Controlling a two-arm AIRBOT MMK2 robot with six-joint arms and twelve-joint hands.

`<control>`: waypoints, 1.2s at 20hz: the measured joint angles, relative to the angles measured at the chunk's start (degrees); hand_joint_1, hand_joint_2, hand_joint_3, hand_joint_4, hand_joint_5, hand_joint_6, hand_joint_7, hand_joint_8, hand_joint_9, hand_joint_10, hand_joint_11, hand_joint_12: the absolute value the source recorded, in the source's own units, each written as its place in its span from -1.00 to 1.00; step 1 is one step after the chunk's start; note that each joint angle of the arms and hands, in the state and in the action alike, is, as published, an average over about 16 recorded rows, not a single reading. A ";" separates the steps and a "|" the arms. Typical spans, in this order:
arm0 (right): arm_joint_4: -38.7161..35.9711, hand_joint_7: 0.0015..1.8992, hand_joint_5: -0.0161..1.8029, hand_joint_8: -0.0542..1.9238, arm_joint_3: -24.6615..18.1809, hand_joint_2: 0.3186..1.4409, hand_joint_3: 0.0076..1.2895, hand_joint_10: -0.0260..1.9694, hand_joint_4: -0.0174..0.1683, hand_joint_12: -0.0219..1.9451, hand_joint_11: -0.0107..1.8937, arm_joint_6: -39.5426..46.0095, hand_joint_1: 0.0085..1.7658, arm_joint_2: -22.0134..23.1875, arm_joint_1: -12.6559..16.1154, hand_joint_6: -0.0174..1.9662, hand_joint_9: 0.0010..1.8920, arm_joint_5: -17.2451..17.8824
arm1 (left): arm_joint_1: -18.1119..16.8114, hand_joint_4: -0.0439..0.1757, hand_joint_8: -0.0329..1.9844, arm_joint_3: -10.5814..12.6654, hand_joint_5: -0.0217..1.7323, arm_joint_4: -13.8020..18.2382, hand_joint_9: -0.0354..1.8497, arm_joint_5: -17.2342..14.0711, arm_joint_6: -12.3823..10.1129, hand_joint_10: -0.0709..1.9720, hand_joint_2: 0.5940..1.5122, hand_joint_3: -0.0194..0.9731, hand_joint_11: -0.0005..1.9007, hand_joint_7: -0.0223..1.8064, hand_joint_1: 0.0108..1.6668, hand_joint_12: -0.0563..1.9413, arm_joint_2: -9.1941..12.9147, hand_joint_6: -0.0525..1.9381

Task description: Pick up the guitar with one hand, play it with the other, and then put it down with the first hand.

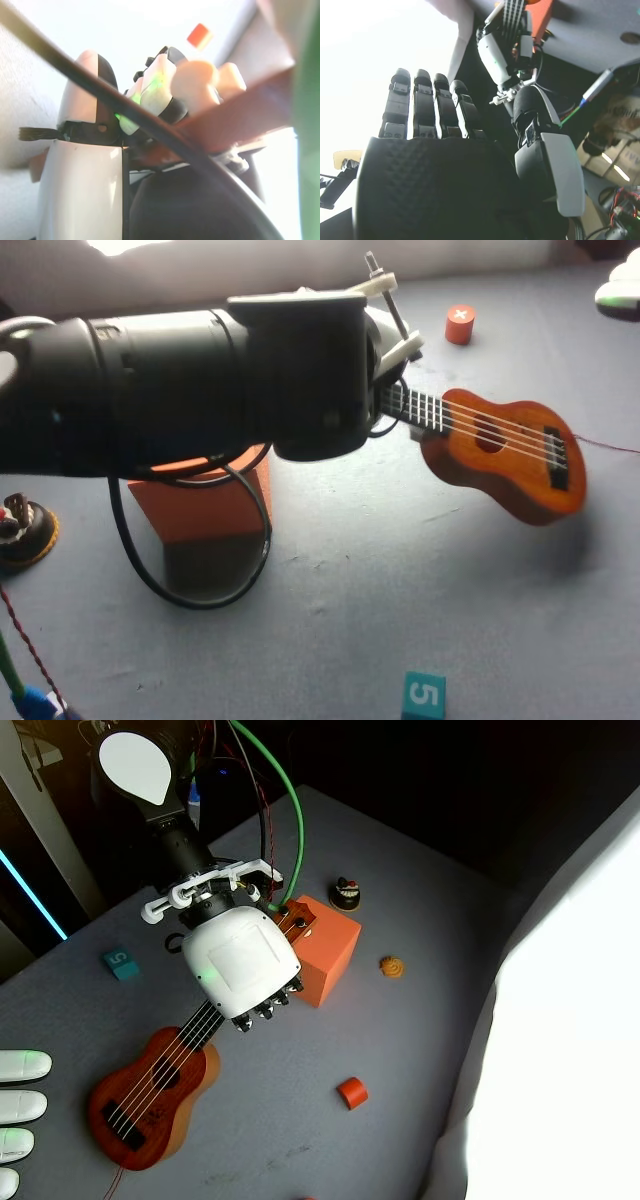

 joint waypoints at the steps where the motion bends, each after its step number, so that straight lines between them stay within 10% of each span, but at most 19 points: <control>1: -1.90 -0.98 -0.96 -0.93 0.37 0.86 -0.99 -0.96 -0.76 -0.98 -0.96 1.70 -0.78 -0.11 0.14 -0.96 -0.96 0.31 | -0.60 0.18 0.99 -0.49 0.46 -0.78 0.58 0.02 0.59 0.97 0.04 -0.97 0.55 0.50 0.81 0.99 0.57 0.93; 24: -16.25 -0.98 -0.89 -0.93 2.97 0.87 -0.99 -0.96 -0.75 -0.88 -0.97 8.77 -0.79 -4.88 1.85 -0.96 -0.93 0.83 | -7.00 -0.18 0.99 -13.08 0.43 -11.73 0.53 -5.08 6.65 0.96 0.05 -0.99 0.50 0.48 0.81 0.99 14.26 0.96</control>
